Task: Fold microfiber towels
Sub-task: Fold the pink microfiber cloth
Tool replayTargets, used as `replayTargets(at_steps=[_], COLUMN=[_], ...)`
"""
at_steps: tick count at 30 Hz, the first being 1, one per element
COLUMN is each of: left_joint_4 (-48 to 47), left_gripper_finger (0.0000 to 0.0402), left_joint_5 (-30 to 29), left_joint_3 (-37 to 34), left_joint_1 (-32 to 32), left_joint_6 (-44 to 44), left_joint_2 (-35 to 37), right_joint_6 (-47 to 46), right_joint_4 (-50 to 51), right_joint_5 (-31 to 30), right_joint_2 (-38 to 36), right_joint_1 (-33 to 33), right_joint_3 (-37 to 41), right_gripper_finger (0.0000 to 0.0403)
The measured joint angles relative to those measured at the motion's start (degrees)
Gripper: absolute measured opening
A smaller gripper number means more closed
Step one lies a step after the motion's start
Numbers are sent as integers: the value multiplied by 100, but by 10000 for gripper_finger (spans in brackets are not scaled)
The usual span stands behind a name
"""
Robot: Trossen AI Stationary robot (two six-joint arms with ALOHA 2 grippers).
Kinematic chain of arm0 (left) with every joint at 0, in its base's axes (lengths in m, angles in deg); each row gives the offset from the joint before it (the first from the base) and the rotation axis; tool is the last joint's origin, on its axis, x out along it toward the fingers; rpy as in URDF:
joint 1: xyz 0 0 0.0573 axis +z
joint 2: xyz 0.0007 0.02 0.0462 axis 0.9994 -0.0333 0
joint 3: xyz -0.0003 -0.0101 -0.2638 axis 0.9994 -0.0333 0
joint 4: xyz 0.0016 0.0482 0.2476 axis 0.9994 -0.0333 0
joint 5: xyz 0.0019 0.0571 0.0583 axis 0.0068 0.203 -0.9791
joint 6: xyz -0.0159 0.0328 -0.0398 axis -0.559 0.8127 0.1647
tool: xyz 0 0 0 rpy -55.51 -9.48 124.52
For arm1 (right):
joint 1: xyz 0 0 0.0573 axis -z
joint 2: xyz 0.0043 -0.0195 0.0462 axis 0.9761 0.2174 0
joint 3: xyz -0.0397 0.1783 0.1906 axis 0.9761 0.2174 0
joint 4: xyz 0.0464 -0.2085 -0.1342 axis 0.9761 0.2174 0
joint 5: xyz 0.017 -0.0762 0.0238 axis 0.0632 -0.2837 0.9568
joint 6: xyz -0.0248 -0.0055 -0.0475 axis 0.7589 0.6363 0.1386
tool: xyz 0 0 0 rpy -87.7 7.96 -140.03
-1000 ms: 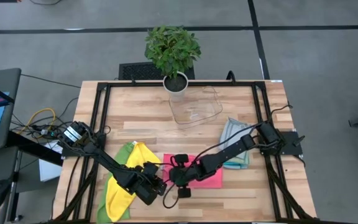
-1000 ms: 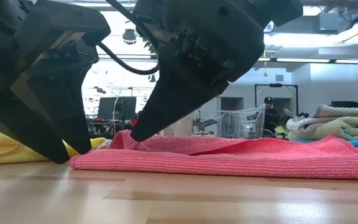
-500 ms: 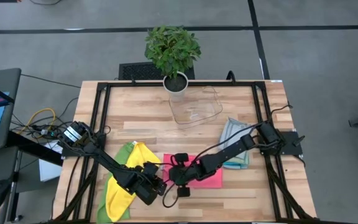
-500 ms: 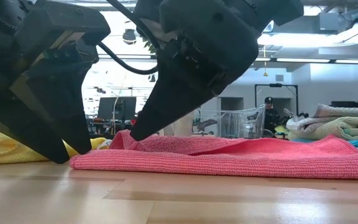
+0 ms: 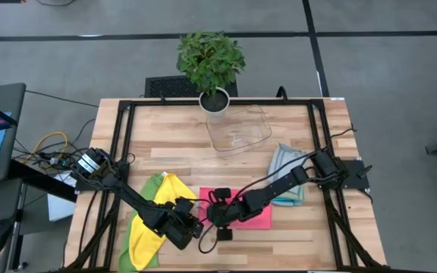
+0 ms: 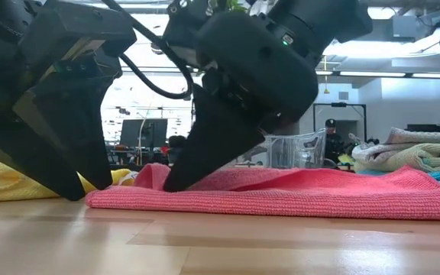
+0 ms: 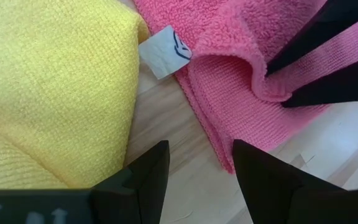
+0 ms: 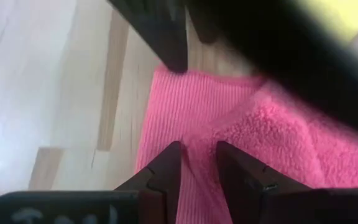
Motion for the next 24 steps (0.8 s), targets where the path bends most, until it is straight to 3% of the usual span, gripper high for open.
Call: replayTargets(at_steps=[11, 19, 24], left_joint_4=[-7, -15, -15], left_gripper_finger=[174, 174, 174], left_joint_5=[29, 43, 45], left_joint_3=[0, 0, 2], left_joint_1=[0, 0, 0], left_joint_6=[0, 0, 0], left_joint_2=[0, 0, 2], right_joint_6=[-24, -28, -171], right_joint_4=[95, 216, 292], right_joint_5=[4, 87, 130], right_joint_2=[-2, -58, -157], right_joint_1=[53, 83, 159], right_joint_3=[-9, -11, -13], right_gripper_finger=[98, 12, 15])
